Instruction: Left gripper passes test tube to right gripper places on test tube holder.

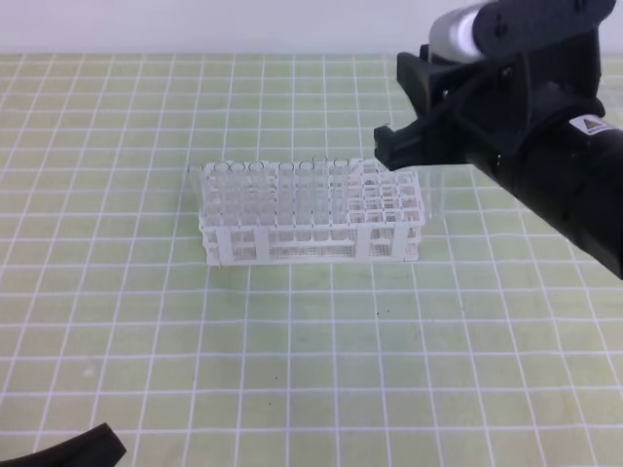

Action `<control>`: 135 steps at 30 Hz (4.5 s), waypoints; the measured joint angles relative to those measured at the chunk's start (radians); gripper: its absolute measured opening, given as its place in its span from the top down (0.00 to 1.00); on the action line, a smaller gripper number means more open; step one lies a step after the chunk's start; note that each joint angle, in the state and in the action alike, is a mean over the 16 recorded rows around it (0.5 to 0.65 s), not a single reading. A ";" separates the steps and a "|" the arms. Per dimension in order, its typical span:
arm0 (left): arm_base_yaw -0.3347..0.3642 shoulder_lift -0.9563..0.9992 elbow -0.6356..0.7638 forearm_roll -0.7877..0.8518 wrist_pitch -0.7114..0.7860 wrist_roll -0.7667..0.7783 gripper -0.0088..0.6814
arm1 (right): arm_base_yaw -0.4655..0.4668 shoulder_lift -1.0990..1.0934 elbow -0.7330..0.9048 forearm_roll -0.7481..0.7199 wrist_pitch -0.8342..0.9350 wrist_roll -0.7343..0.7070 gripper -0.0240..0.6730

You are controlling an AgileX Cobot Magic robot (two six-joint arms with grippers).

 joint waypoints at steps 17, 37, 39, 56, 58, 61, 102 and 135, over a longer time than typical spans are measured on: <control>0.000 0.002 0.004 0.006 0.004 0.000 0.99 | -0.043 0.005 0.117 -0.646 -0.171 0.658 0.95; 0.000 0.000 -0.002 -0.004 0.003 0.000 0.99 | -0.044 0.273 0.061 -0.835 -0.423 0.858 0.95; 0.000 0.000 0.000 0.000 0.005 0.000 0.99 | -0.044 0.303 0.044 -0.852 -0.431 0.874 0.95; 0.000 0.000 -0.001 -0.002 0.003 0.000 0.99 | -0.095 0.416 -0.019 -0.830 -0.428 0.879 0.95; 0.000 0.000 0.000 0.000 0.003 0.000 0.99 | -0.103 0.426 -0.019 -0.829 -0.438 0.879 0.95; 0.000 0.001 0.002 0.004 0.005 0.000 0.99 | -0.112 0.443 -0.019 -0.829 -0.459 0.880 0.95; 0.000 0.001 0.000 0.000 0.004 0.000 0.99 | -0.121 0.593 -0.033 -0.915 -0.569 0.965 0.95; 0.000 0.003 0.006 0.010 0.007 0.000 0.99 | -0.129 0.633 -0.060 -0.868 -0.546 0.935 0.95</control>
